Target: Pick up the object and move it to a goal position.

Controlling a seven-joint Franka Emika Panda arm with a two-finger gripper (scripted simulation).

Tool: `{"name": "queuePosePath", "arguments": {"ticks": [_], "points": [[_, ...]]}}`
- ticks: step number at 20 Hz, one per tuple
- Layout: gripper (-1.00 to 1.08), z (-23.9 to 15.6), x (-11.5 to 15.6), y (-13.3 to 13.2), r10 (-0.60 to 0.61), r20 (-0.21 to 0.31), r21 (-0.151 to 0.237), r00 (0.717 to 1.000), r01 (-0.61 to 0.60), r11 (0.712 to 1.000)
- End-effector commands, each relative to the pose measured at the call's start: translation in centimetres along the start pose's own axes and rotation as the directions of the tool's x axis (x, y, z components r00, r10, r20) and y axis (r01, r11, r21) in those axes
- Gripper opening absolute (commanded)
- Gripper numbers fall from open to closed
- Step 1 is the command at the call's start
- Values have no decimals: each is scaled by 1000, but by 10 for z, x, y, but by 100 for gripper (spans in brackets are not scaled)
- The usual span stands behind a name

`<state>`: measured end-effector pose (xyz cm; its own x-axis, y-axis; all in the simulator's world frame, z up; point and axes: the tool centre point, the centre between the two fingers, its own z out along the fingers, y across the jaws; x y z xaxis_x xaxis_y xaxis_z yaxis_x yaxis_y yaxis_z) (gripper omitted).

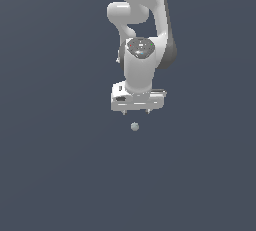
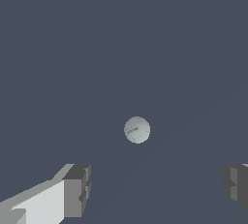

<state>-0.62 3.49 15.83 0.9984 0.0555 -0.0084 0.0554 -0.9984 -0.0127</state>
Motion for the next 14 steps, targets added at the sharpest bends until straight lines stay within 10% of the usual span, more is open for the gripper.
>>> {"name": "queuePosePath", "arguments": {"ticks": [1, 14], "points": [[100, 0, 0, 0, 0, 0, 0, 1000, 0, 1000], [100, -5, 5, 22, 69, -12, 9, 998, -69, 998]]}}
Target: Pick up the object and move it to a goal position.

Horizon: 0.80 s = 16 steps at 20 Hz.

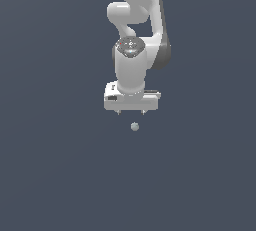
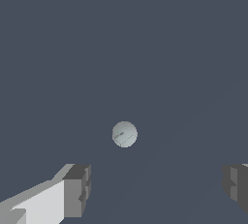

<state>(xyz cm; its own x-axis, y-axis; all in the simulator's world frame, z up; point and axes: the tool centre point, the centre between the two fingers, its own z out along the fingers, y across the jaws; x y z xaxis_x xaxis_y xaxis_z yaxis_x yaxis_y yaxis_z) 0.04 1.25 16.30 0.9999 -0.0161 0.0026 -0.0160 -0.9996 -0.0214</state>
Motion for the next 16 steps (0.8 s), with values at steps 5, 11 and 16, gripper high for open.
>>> {"name": "queuePosePath", "arguments": {"ticks": [5, 11, 16], "points": [[100, 4, 0, -1, -37, 1, -2, 999, 37, 999], [100, 15, -1, -2, -129, 3, -9, 992, 129, 992], [100, 28, -2, -4, -245, 7, -14, 969, 245, 969]]}}
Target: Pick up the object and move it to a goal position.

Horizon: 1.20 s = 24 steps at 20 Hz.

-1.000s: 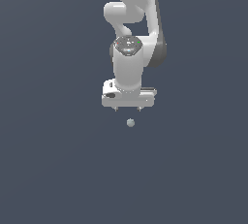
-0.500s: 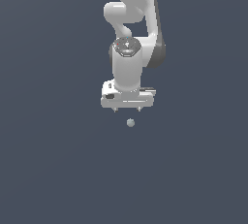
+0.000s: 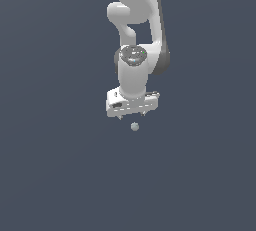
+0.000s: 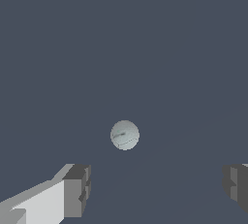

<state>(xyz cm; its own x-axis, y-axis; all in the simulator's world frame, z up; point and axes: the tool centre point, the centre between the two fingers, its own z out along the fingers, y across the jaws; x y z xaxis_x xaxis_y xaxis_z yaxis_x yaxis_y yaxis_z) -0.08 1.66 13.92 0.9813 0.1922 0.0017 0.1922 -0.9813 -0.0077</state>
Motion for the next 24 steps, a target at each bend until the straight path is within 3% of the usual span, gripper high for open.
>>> {"name": "queuePosePath", "arguments": {"ticks": [1, 7, 14, 24], "points": [[100, 8, 0, -1, -67, 2, -3, 998, 67, 998], [100, 28, -2, -6, -250, 5, -8, 968, 250, 968], [100, 50, -3, -12, -440, 8, -8, 898, 440, 898], [100, 66, -5, -18, -577, 6, -6, 816, 577, 816]]}}
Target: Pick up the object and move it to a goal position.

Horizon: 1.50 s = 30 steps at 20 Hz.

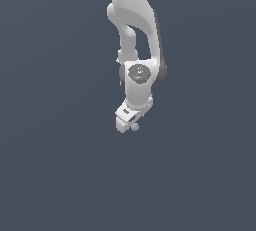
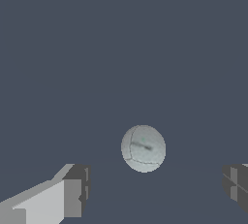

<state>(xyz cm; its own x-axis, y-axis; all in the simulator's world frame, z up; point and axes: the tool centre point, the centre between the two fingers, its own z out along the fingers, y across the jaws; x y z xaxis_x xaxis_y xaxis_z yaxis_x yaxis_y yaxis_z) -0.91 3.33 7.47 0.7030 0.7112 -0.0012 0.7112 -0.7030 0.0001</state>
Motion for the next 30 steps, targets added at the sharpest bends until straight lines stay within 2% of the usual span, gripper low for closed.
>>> {"name": "queuePosePath", "arguments": {"ticks": [1, 9, 19, 24, 25, 30], "points": [[100, 2, 0, -1, -25, -1, 0, 1000, 25, 1000], [100, 6, 0, -1, -33, -1, 0, 999, 33, 999], [100, 47, 0, -2, -37, -1, 0, 999, 37, 999], [100, 54, 0, -2, -38, -1, 0, 999, 38, 999], [-100, 54, 0, -2, -38, -1, 0, 999, 38, 999], [-100, 54, 0, -2, -38, -1, 0, 999, 38, 999]]}}
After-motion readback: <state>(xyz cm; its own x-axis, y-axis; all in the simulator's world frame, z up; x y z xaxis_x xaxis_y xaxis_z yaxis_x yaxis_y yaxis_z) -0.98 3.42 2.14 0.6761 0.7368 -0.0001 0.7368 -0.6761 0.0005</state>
